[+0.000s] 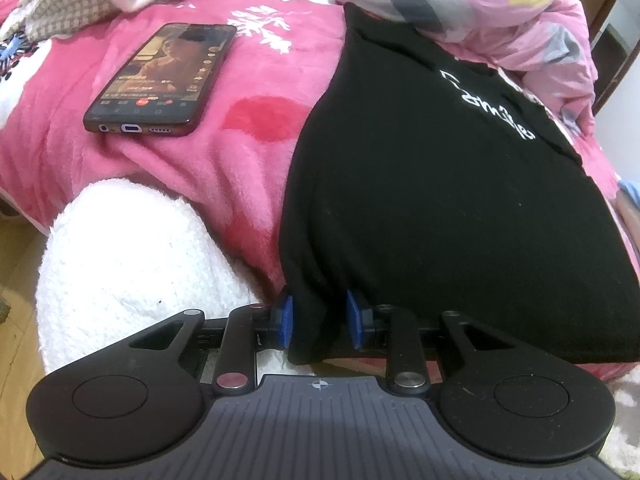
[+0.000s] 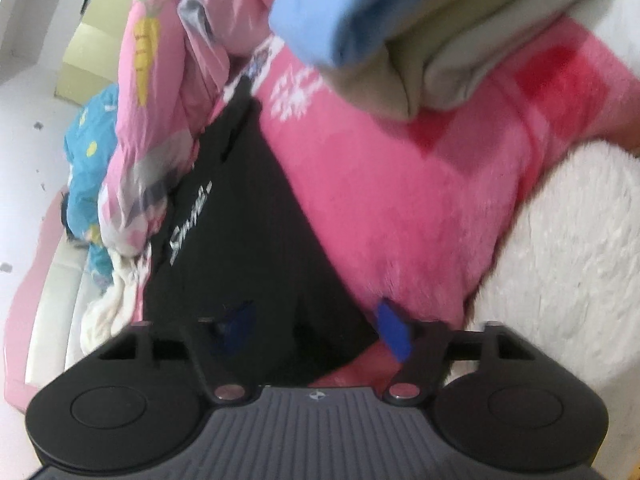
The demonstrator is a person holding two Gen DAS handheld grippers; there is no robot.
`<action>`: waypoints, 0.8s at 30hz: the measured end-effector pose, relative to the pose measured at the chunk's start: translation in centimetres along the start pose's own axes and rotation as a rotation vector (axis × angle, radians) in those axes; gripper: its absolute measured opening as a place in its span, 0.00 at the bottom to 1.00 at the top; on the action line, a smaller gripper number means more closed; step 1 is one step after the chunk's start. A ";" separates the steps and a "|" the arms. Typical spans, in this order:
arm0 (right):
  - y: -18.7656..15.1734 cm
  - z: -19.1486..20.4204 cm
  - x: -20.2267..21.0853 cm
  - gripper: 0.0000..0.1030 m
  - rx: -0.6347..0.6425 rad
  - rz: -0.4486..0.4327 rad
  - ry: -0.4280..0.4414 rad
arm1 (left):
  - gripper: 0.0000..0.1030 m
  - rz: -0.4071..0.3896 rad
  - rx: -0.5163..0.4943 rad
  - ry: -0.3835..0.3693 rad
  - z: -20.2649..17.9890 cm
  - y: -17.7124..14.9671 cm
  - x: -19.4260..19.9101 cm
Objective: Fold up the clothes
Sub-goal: 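Grasp the shirt hem with the left gripper while the right gripper grasps the hem beside it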
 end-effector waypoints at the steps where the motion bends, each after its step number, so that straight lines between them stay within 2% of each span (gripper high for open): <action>1: -0.2 0.0 -0.1 0.33 0.005 0.009 -0.003 | 0.24 -0.001 0.006 -0.003 0.0 0.0 0.1; 2: -0.3 0.0 -0.1 0.21 0.005 0.016 -0.001 | 0.21 -0.002 0.012 -0.005 0.1 0.0 0.3; 3: -0.4 0.0 -0.1 0.18 0.004 0.020 0.002 | 0.19 0.000 0.021 -0.015 0.1 0.1 0.4; 4: -0.4 0.0 0.0 0.10 0.001 0.022 0.016 | 0.14 0.005 0.036 -0.035 0.2 0.3 0.6; 5: -0.4 0.1 0.2 0.08 -0.001 0.019 0.036 | 0.11 0.008 0.053 -0.057 0.2 0.5 0.8; 9: 0.0 1.5 1.1 0.07 0.014 -0.009 0.106 | 0.10 0.005 0.123 -0.140 0.5 1.8 1.7; 12: 0.7 2.8 1.2 0.07 0.010 -0.035 0.165 | 0.10 -0.014 0.217 -0.217 1.2 3.1 2.1; 15: 1.5 3.7 0.9 0.07 0.021 -0.051 0.188 | 0.10 -0.032 0.303 -0.265 2.4 4.3 2.1; 20: 2.1 4.1 0.0 0.07 0.020 -0.057 0.190 | 0.10 -0.037 0.404 -0.297 4.6 4.9 1.4; 24: 1.7 3.1 -0.7 0.07 0.004 -0.043 0.157 | 0.10 0.008 0.437 -0.285 5.3 4.3 0.0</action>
Point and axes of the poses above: each gripper's, at about its wrist camera, not at the fingertips, and x roughly against the way its jaws point, z to its left, y to its top, the point moved 1 cm from there along -x, roughly the way its jaws point, and after that the axes turned 13 degrees about -z, right-handed, at the moved point
